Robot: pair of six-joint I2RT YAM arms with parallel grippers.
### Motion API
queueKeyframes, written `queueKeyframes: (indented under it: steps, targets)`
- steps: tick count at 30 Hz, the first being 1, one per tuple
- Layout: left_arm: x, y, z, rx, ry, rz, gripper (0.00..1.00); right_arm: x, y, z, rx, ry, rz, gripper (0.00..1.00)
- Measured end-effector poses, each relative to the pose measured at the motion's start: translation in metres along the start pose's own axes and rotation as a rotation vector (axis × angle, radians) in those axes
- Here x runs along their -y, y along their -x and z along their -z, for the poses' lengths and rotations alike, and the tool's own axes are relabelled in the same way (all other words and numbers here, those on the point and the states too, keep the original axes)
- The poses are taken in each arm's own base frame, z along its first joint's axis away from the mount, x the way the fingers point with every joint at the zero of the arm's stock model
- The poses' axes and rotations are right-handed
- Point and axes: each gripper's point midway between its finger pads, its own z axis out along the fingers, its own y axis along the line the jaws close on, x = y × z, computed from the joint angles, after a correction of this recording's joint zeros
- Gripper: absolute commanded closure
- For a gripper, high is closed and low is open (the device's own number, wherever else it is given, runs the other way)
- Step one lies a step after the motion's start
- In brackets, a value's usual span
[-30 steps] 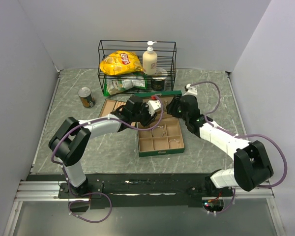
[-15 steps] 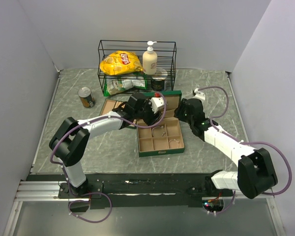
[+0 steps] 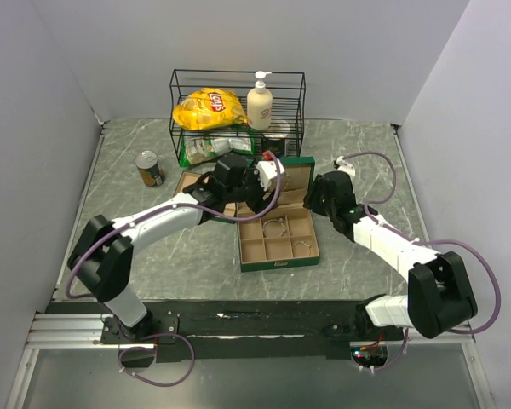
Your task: Organize the mixed jewelry
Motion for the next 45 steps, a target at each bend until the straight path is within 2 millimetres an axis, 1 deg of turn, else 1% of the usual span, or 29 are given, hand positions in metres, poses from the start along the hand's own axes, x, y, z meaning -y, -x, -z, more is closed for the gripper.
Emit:
queueKeyframes:
  steps: [4, 6, 8, 10, 11, 12, 13, 15, 17, 18, 21, 23, 25, 26, 28, 29, 31, 34, 35, 36, 38, 40, 41, 42, 44, 45]
  targets:
    - [0.004, 0.024, 0.021, 0.048, 0.004, 0.010, 0.23, 0.005, -0.014, -0.005, -0.052, -0.009, 0.031, 0.52]
    - [0.007, 0.036, 0.036, 0.078, 0.011, 0.016, 0.21, 0.009, -0.022, -0.007, -0.087, -0.017, 0.052, 0.54]
    - [0.009, 0.042, 0.051, 0.100, 0.029, 0.028, 0.19, 0.013, -0.029, -0.007, -0.113, -0.024, 0.070, 0.57]
    - [0.011, 0.046, 0.069, 0.118, 0.054, 0.046, 0.17, 0.018, -0.036, -0.006, -0.140, -0.036, 0.088, 0.64]
    - [0.010, 0.047, 0.078, 0.126, 0.073, 0.059, 0.15, 0.020, -0.039, -0.005, -0.151, -0.043, 0.094, 0.69]
    - [0.009, 0.048, 0.086, 0.131, 0.091, 0.073, 0.14, 0.023, -0.042, -0.005, -0.163, -0.052, 0.101, 0.78]
    - [0.007, 0.047, 0.094, 0.133, 0.111, 0.092, 0.14, 0.026, -0.045, -0.006, -0.175, -0.063, 0.107, 0.83]
    - [-0.003, 0.044, 0.107, 0.134, 0.160, 0.132, 0.11, 0.030, -0.049, -0.007, -0.190, -0.074, 0.109, 0.90]
    - [-0.018, 0.037, 0.119, 0.132, 0.216, 0.180, 0.08, 0.030, -0.048, -0.008, -0.194, -0.067, 0.113, 0.92]
    - [-0.027, 0.031, 0.125, 0.124, 0.246, 0.209, 0.08, 0.030, -0.048, -0.008, -0.197, -0.065, 0.112, 0.95]
    - [-0.053, 0.008, 0.141, 0.084, 0.339, 0.288, 0.08, 0.034, -0.045, -0.008, -0.201, -0.063, 0.111, 0.96]
    - [-0.066, -0.006, 0.150, 0.052, 0.386, 0.319, 0.07, 0.042, -0.040, -0.010, -0.193, -0.080, 0.112, 0.96]
    - [-0.073, -0.018, 0.157, 0.023, 0.419, 0.339, 0.06, 0.051, -0.034, -0.010, -0.186, -0.105, 0.113, 0.98]
    - [-0.075, -0.023, 0.160, 0.010, 0.432, 0.347, 0.05, 0.055, -0.031, -0.010, -0.183, -0.119, 0.112, 0.98]
    - [-0.078, -0.030, 0.166, 0.000, 0.458, 0.356, 0.05, 0.065, -0.026, -0.010, -0.179, -0.153, 0.113, 0.95]
    - [-0.078, -0.034, 0.170, -0.003, 0.470, 0.360, 0.05, 0.069, -0.024, -0.010, -0.177, -0.166, 0.115, 0.87]
    - [-0.081, -0.040, 0.176, -0.007, 0.496, 0.370, 0.04, 0.077, -0.020, -0.010, -0.177, -0.193, 0.129, 0.80]
    - [-0.088, -0.051, 0.183, -0.014, 0.547, 0.400, 0.04, 0.082, -0.015, -0.008, -0.189, -0.211, 0.149, 0.67]
    - [-0.092, -0.055, 0.185, -0.020, 0.566, 0.411, 0.04, 0.082, -0.013, -0.006, -0.193, -0.212, 0.155, 0.61]
    - [-0.095, -0.058, 0.187, -0.025, 0.585, 0.423, 0.04, 0.079, -0.010, -0.005, -0.193, -0.207, 0.155, 0.58]
    - [-0.105, -0.064, 0.192, -0.030, 0.634, 0.448, 0.04, 0.068, -0.002, -0.001, -0.176, -0.176, 0.148, 0.53]
    - [-0.114, -0.069, 0.199, -0.031, 0.678, 0.478, 0.04, 0.053, 0.000, 0.007, -0.160, -0.133, 0.143, 0.53]
    - [-0.119, -0.072, 0.204, -0.030, 0.703, 0.496, 0.04, 0.040, 0.001, 0.012, -0.152, -0.104, 0.144, 0.52]
    - [-0.123, -0.074, 0.207, -0.029, 0.721, 0.512, 0.04, 0.023, 0.000, 0.018, -0.150, -0.067, 0.149, 0.52]
    - [-0.134, -0.081, 0.216, -0.025, 0.768, 0.551, 0.04, -0.022, 0.002, 0.027, -0.143, 0.028, 0.162, 0.51]
    - [-0.138, -0.083, 0.220, -0.024, 0.786, 0.564, 0.04, -0.041, 0.003, 0.030, -0.140, 0.063, 0.165, 0.51]
